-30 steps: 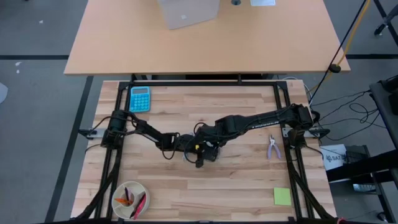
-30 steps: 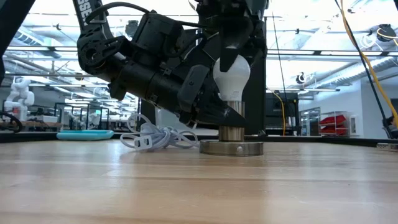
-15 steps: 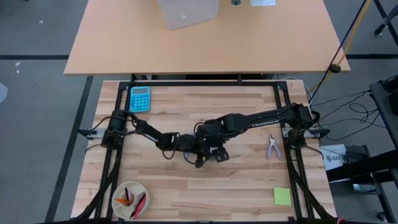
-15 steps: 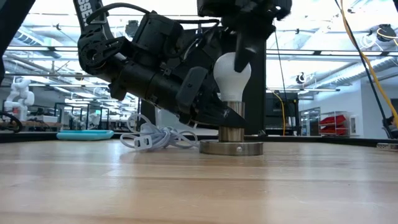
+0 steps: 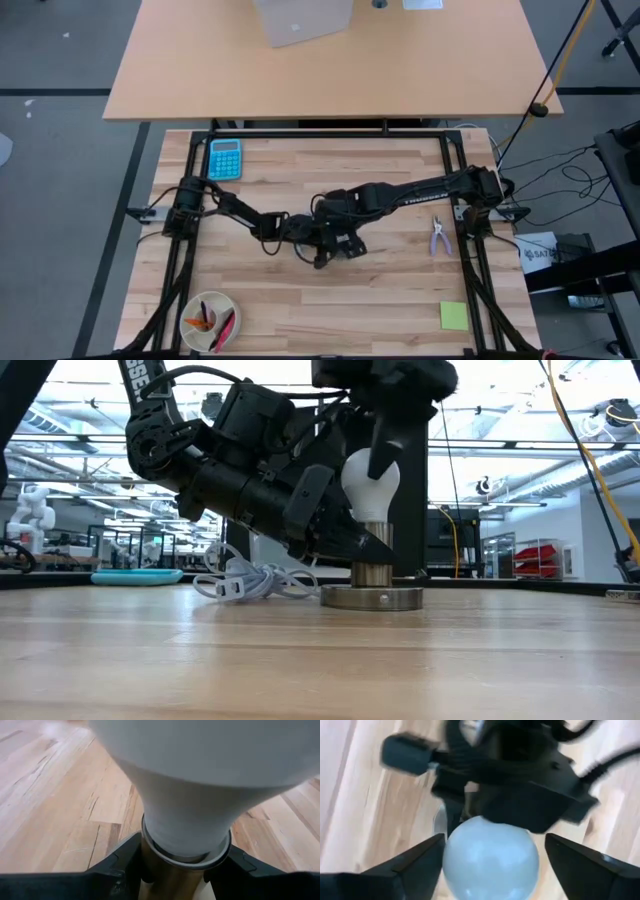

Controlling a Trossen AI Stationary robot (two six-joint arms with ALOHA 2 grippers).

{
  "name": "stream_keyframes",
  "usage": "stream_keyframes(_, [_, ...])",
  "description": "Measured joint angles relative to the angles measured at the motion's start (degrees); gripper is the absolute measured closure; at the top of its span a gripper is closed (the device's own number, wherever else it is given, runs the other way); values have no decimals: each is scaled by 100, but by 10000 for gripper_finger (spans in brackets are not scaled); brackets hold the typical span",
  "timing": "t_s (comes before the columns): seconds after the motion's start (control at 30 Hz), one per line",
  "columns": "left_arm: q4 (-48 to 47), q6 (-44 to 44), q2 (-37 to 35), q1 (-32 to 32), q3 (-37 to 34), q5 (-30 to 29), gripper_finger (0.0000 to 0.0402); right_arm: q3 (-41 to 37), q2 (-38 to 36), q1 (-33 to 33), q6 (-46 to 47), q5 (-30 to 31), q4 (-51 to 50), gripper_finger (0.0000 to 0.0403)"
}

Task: Screw lightbulb
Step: Remove the light bulb from the lamp

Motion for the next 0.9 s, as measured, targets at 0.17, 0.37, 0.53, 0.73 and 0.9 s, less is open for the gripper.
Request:
stream_keyframes(0.17, [2, 21, 0, 0, 0, 0, 227, 0, 3, -4, 1373, -2, -96, 37])
stream_keyframes(0.37, [6, 28, 0, -2, 0, -2, 227, 0, 3, 66, 2734, -357, -181, 34])
stream_keyframes(0.53, [9, 28, 0, -11, 2, -44, 227, 0, 3, 97, 3927, -339, -16, 34])
stream_keyframes(0.73, [9, 1, 0, -15, 4, -100, 227, 2, 3, 100, 5160, -233, -55, 34])
stream_keyframes(0.9, [11, -2, 0, -15, 4, -107, 227, 4, 33, 96, 5461, -229, -187, 36])
